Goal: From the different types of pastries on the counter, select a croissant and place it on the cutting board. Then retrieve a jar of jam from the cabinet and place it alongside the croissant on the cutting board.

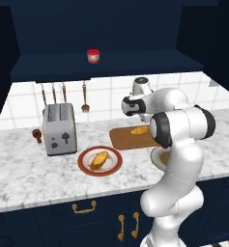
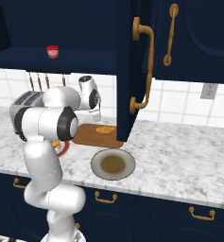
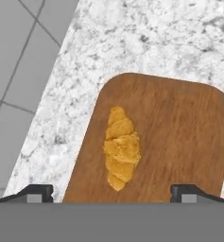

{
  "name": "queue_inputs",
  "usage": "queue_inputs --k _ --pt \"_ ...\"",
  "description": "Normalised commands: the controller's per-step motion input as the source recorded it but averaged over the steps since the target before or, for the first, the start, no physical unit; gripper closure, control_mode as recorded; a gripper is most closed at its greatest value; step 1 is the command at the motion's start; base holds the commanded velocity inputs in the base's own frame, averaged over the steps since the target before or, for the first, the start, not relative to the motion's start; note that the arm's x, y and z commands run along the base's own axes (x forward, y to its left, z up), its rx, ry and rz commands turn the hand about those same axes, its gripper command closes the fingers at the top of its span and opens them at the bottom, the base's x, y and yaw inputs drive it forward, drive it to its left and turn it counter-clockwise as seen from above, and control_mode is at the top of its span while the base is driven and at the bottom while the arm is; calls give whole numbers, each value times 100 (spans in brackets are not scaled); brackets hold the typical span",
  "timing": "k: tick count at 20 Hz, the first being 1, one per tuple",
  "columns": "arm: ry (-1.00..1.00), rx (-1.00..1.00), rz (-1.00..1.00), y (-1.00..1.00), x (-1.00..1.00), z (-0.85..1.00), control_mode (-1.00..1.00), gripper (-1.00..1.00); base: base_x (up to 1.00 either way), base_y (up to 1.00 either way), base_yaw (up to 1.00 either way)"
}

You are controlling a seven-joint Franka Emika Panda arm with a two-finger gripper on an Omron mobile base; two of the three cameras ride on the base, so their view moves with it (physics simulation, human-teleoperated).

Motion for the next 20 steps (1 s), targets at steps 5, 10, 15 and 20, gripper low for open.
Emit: queue_inputs --k 5,10,15,20 --pt "-25 -18 15 29 -85 -4 -100 -100 0 0 0" --pt "-17 -20 23 29 -53 -5 -100 -100 0 0 0" --pt "-16 -26 41 45 -5 16 -100 -100 0 0 0" --pt "-20 -27 45 42 0 38 -100 -100 0 0 0"
